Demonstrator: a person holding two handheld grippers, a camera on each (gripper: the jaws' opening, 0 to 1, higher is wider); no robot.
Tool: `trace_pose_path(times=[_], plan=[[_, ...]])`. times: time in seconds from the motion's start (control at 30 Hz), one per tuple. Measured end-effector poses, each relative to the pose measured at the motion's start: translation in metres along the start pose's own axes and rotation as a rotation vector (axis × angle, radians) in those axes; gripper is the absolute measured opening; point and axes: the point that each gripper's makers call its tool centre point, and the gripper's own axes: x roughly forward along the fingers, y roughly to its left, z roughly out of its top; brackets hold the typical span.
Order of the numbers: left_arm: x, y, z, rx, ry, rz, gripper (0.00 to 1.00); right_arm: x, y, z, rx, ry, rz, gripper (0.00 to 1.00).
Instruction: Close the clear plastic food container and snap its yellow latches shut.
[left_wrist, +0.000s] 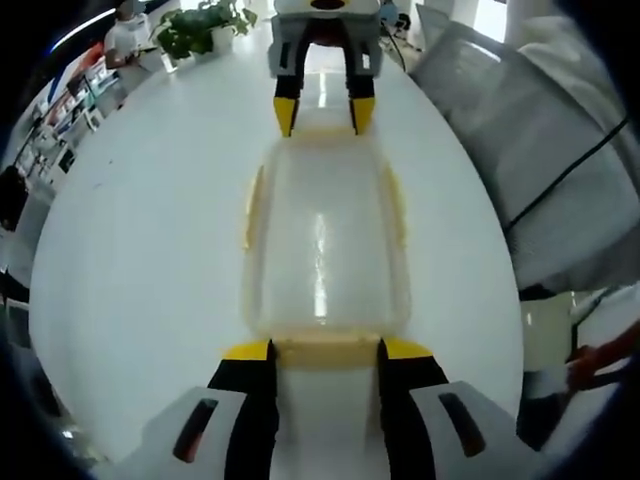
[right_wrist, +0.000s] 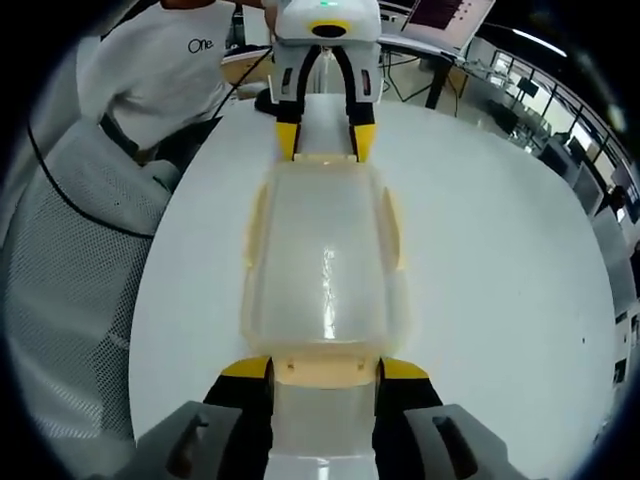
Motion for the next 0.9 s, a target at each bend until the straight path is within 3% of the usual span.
trace_pose_path(times=[0.37, 0.9], plan=[[-0.017, -0.002, 0.006, 0.001, -0.002, 0.016, 0.37, -0.015, 0.003, 0.008, -0.014, -0.024, -0.004, 0.37], [-0.045, -0.016, 0.033, -0.012, 0.003, 0.050, 0.37, -0.055, 0.012, 0.015, -0.068, -0.051, -0.024, 0.37]])
